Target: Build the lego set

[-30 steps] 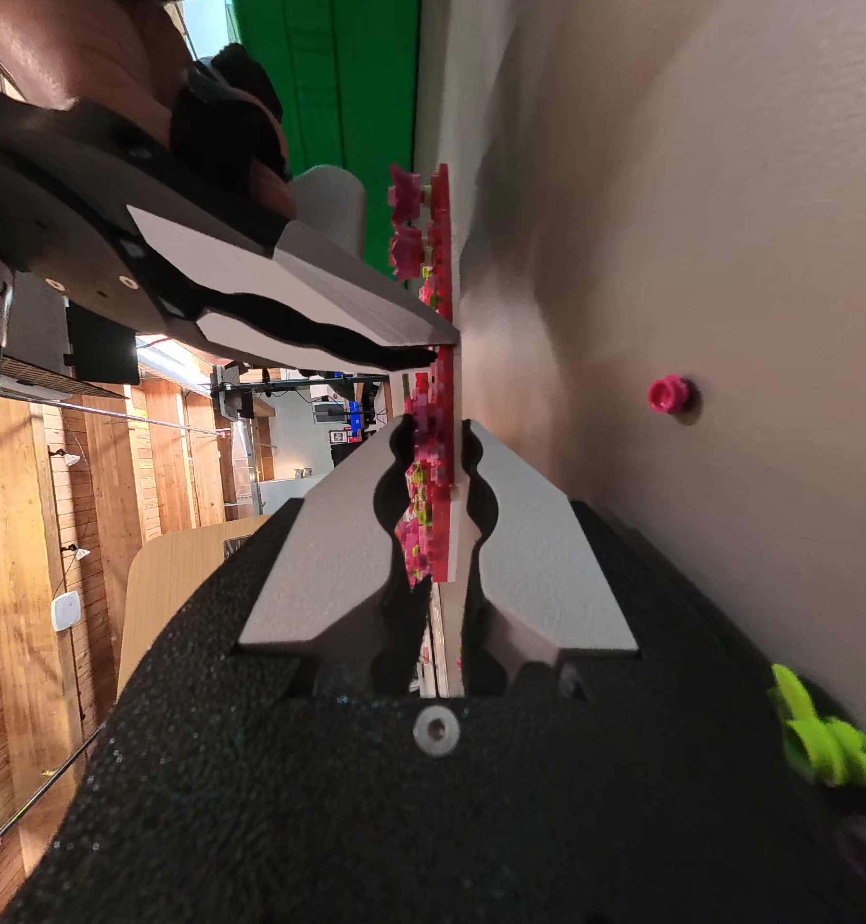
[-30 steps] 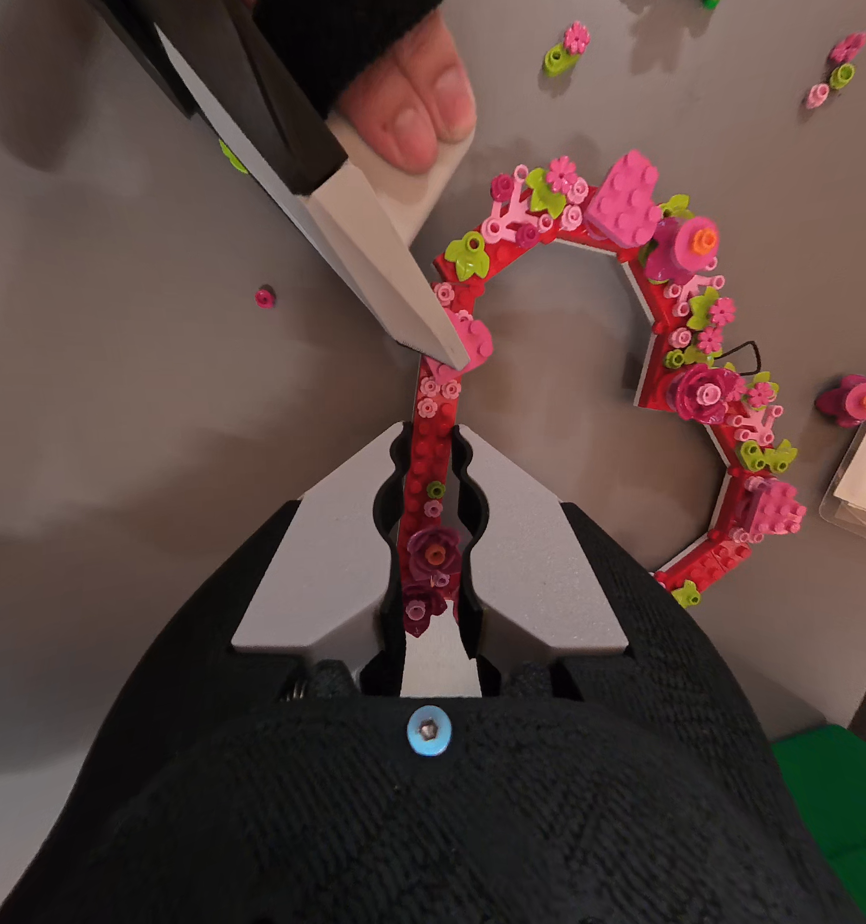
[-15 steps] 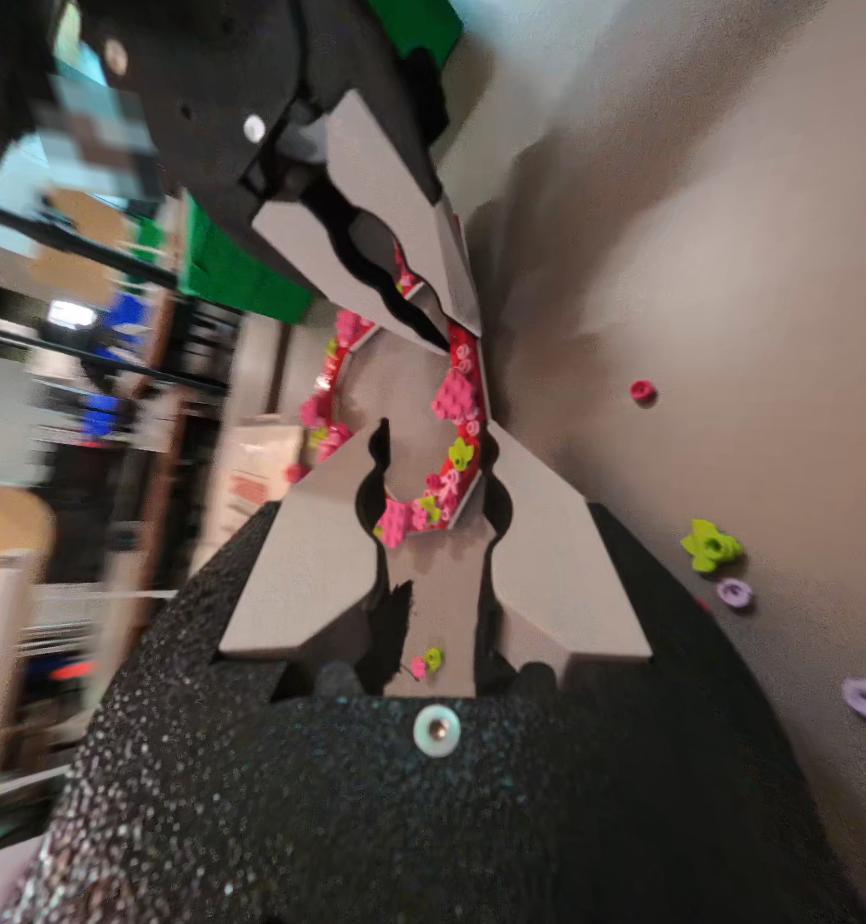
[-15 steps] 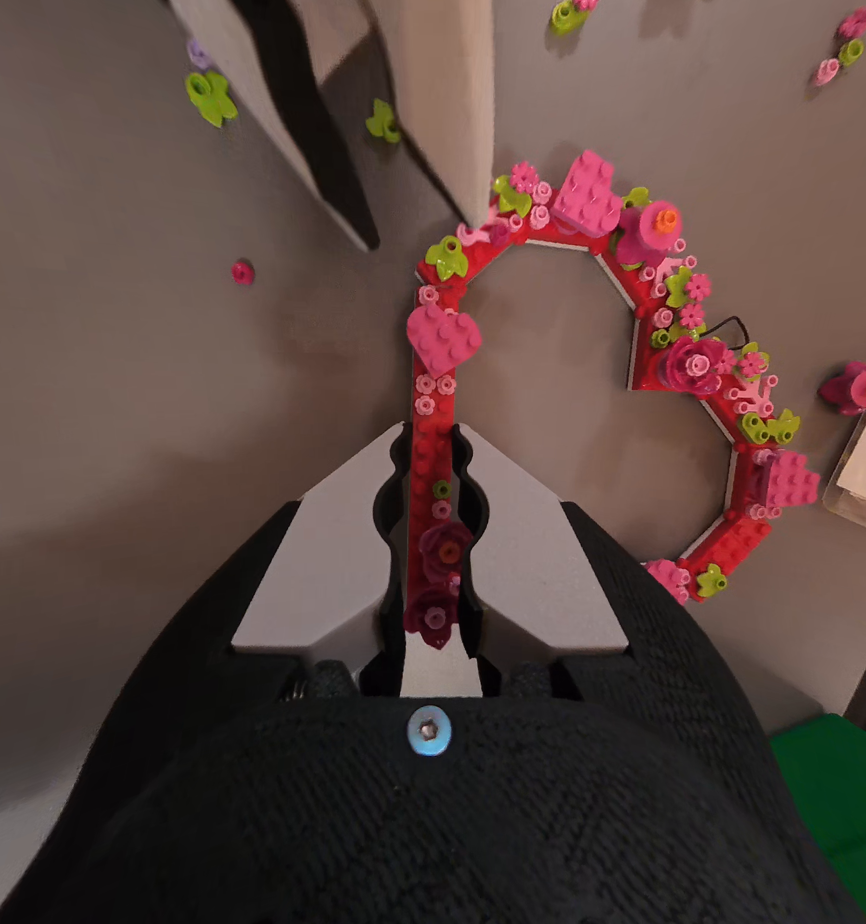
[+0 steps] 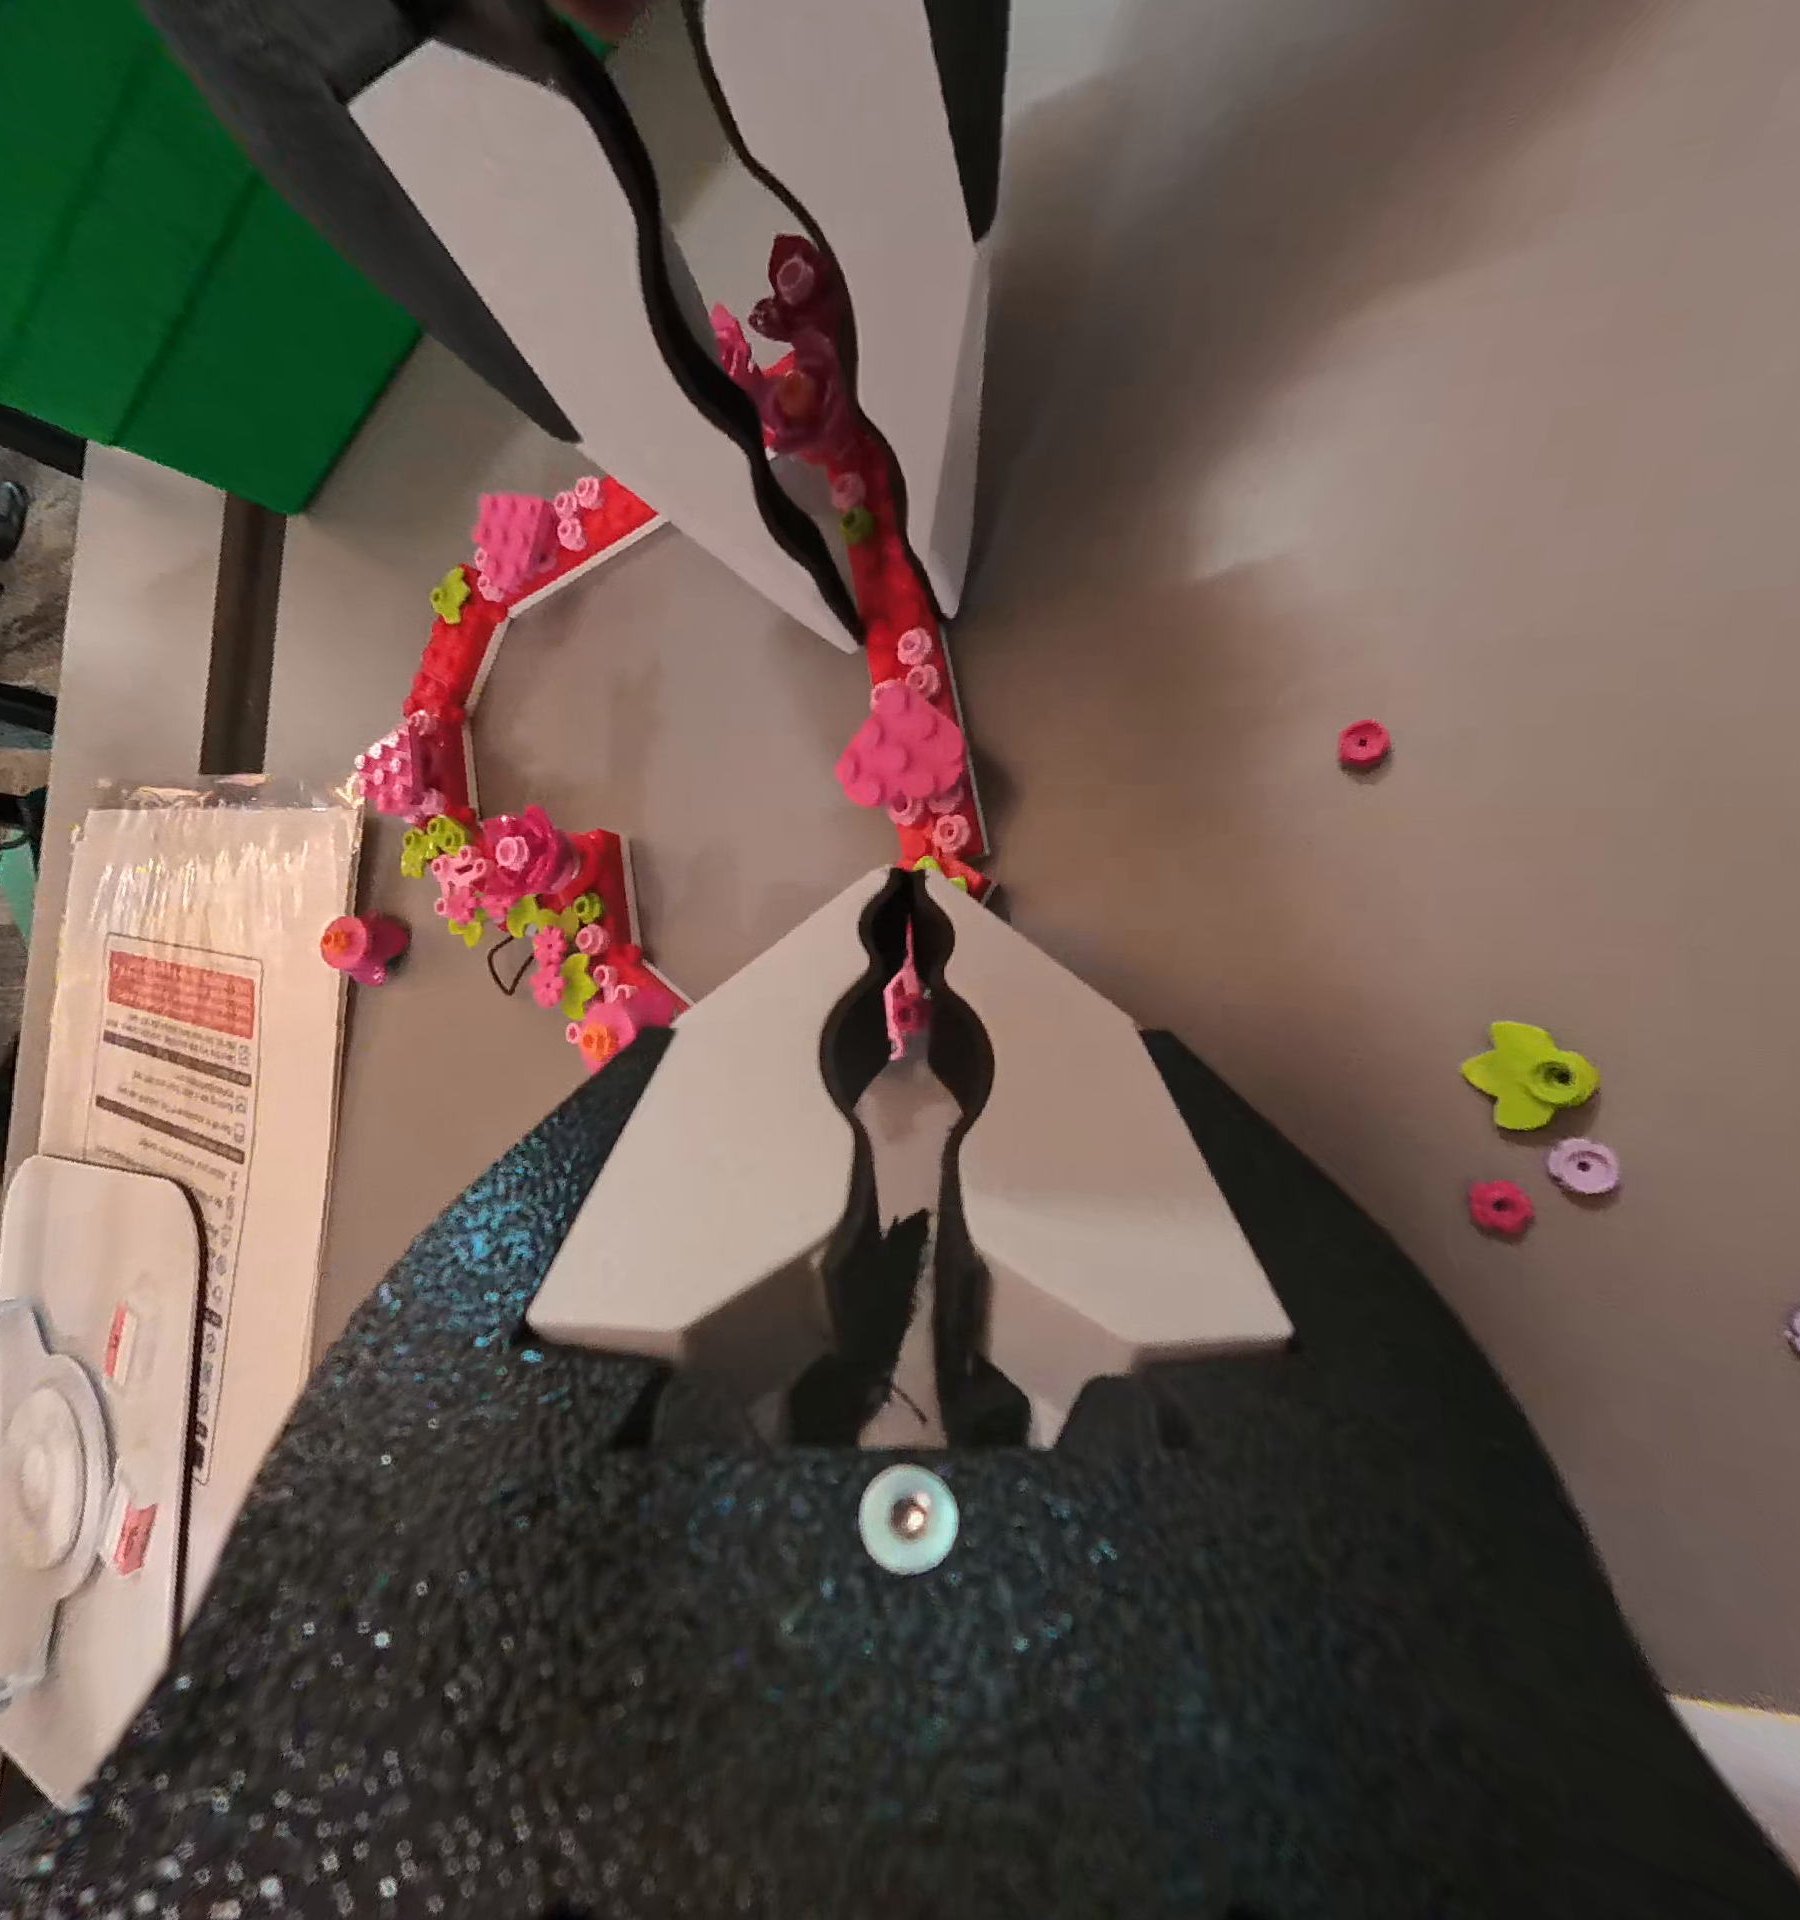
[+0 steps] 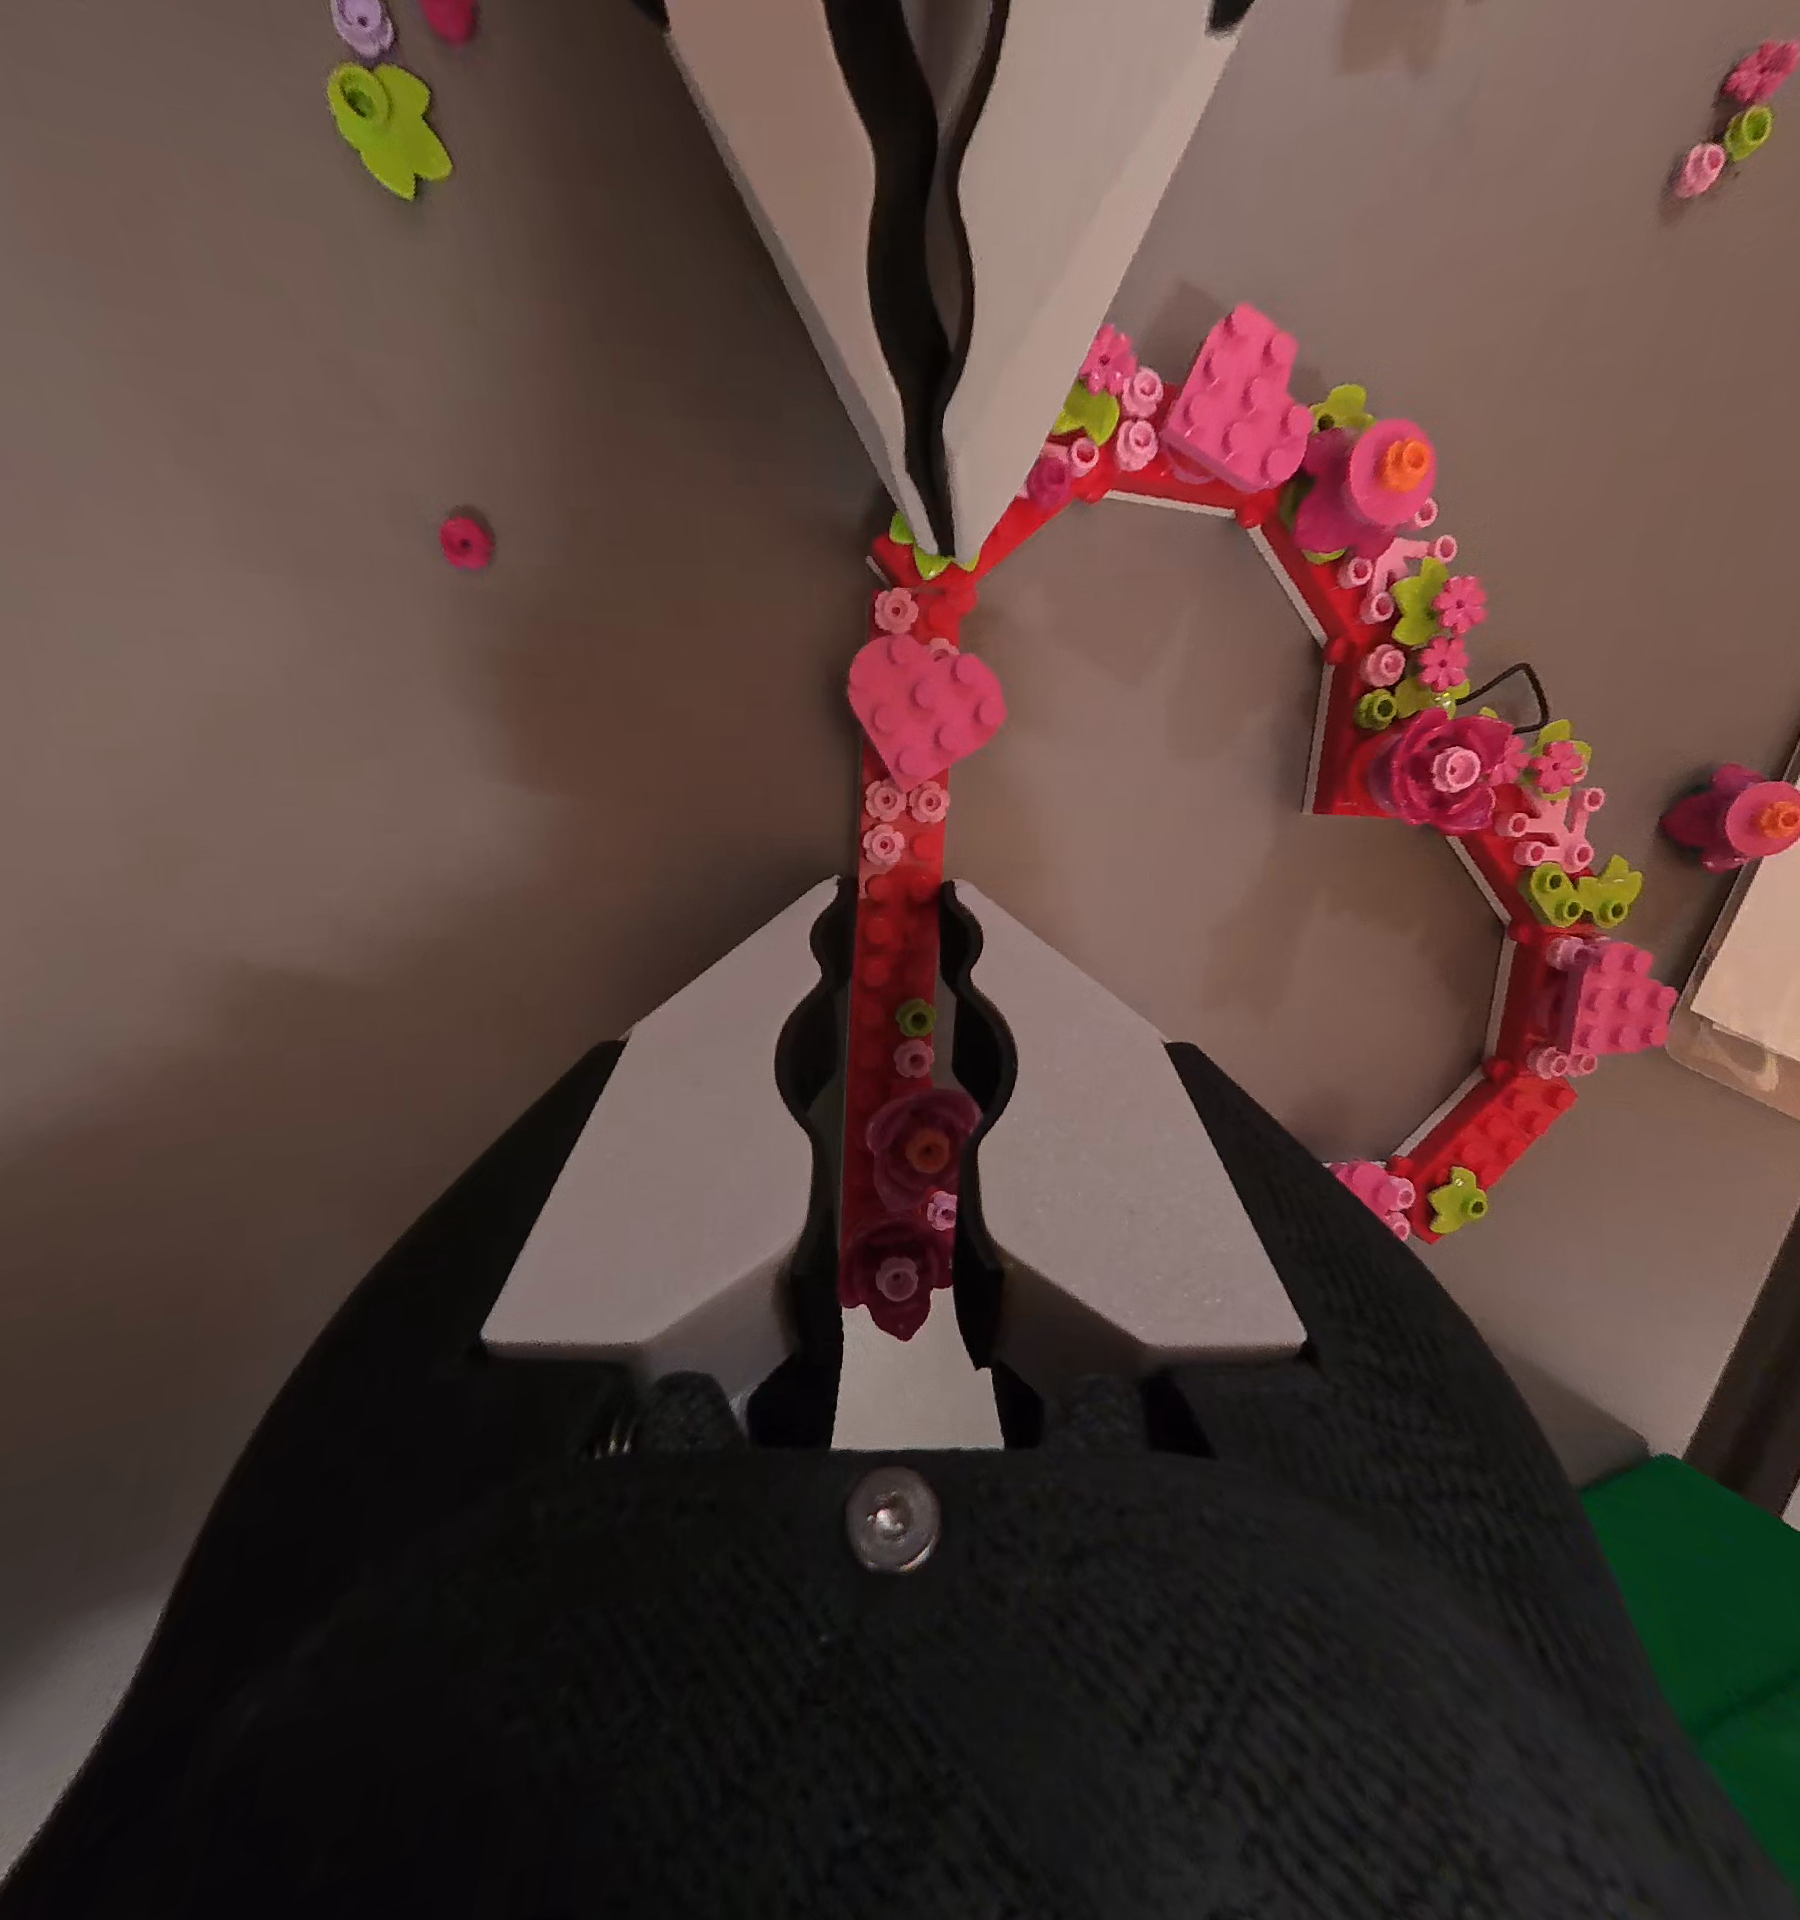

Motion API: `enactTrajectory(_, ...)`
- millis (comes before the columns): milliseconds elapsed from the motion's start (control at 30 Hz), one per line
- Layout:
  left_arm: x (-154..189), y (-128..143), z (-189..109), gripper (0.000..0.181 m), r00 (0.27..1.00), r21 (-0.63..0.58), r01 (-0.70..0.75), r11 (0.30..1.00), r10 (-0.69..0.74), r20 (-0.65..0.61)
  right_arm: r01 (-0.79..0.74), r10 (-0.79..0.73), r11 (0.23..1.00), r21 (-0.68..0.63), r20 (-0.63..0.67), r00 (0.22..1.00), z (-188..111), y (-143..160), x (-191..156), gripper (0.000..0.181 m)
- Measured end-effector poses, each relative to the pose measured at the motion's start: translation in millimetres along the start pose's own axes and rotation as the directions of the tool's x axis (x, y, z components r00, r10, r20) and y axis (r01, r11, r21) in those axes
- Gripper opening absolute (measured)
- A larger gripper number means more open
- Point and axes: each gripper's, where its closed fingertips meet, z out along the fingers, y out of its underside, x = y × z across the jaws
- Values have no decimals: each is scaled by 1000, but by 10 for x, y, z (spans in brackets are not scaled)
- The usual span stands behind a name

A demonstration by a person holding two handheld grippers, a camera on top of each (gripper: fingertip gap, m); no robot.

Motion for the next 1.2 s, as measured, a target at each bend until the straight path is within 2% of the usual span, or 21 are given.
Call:
enactTrajectory(200, 9, 6, 5, 0, 1000, -39, -12, 999, 12, -12, -30, 33, 998, 47, -65, 997, -57, -40, 41, 18)
enactTrajectory(267, 10, 5, 6, 0, 1000, -34, 7, 999, -8, -12, -65, 86, 987, 148, -135, 987, -218, -136, 105, 22)
enactTrajectory(333, 7, 2, 7, 0, 999, -15, 47, 999, -47, -9, -95, 174, 948, 304, -244, 954, -479, -240, 220, 25)
enactTrajectory(400, 1, -7, 7, 0, 995, 13, 100, 995, -100, -11, -91, 324, 858, 505, -395, 860, -846, -304, 410, 27)
enactTrajectory(433, -17, -20, 11, 0, 992, 36, 130, 991, -130, -3, -71, 421, 793, 605, -458, 783, -1060, -296, 499, 29)
enactTrajectory(500, -219, -131, -70, 0, 971, 158, 199, 967, -217, 103, 35, 619, 656, 754, -563, 548, -1526, -146, 615, 31)
enactTrajectory(567, -537, -334, -400, 2, 909, 377, 262, 888, -358, 211, 203, 775, 546, 813, -582, 245, -1958, 120, 524, 30)
enactTrajectory(600, -704, -423, -658, 4, 860, 511, 280, 813, -448, 242, 267, 809, 530, 805, -574, 125, -2075, 242, 413, 27)
enactTrajectory(633, -847, -471, -958, 3, 800, 643, 286, 711, -546, 248, 291, 823, 533, 794, -567, 41, -2112, 345, 312, 25)
enactTrajectory(700, -1017, -422, -1585, 4, 680, 848, 229, 479, -702, 213, 262, 847, 518, 814, -531, -25, -2040, 470, 210, 25)
enactTrajectory(733, -1048, -322, -1864, 5, 620, 903, 174, 392, -756, 208, 236, 863, 497, 835, -504, -37, -1986, 507, 190, 25)
enactTrajectory(767, -1041, -206, -2094, 5, 566, 932, 110, 346, -792, 227, 212, 874, 482, 850, -483, -49, -1928, 541, 175, 24)
enactTrajectory(800, -1009, -82, -2275, 5, 512, 941, 51, 334, -818, 263, 187, 876, 481, 857, -477, -67, -1868, 586, 163, 21)
enactTrajectory(833, -957, 32, -2413, 2, 464, 939, 5, 345, -833, 303, 159, 868, 496, 853, -489, -86, -1810, 632, 158, 16)
enactTrajectory(967, -798, 436, -2767, 0, 350, 900, -74, 429, -834, 427, 83, 805, 588, 805, -572, -159, -1754, 751, 181, 1)
enactTrajectory(1067, -855, 907, -3074, 0, 218, 832, -105, 545, -804, 554, 36, 747, 655, 755, -639, -182, -1705, 762, 218, 0)
enactTrajectory(1133, -877, 1175, -3217, 0, 161, 796, -102, 597, -780, 605, 14, 699, 704, 710, -690, -188, -1678, 738, 240, 0)
enactTrajectory(1200, -873, 1376, -3255, 0, 136, 763, -86, 641, -751, 646, -8, 647, 749, 662, -734, -208, -1673, 739, 255, 0)
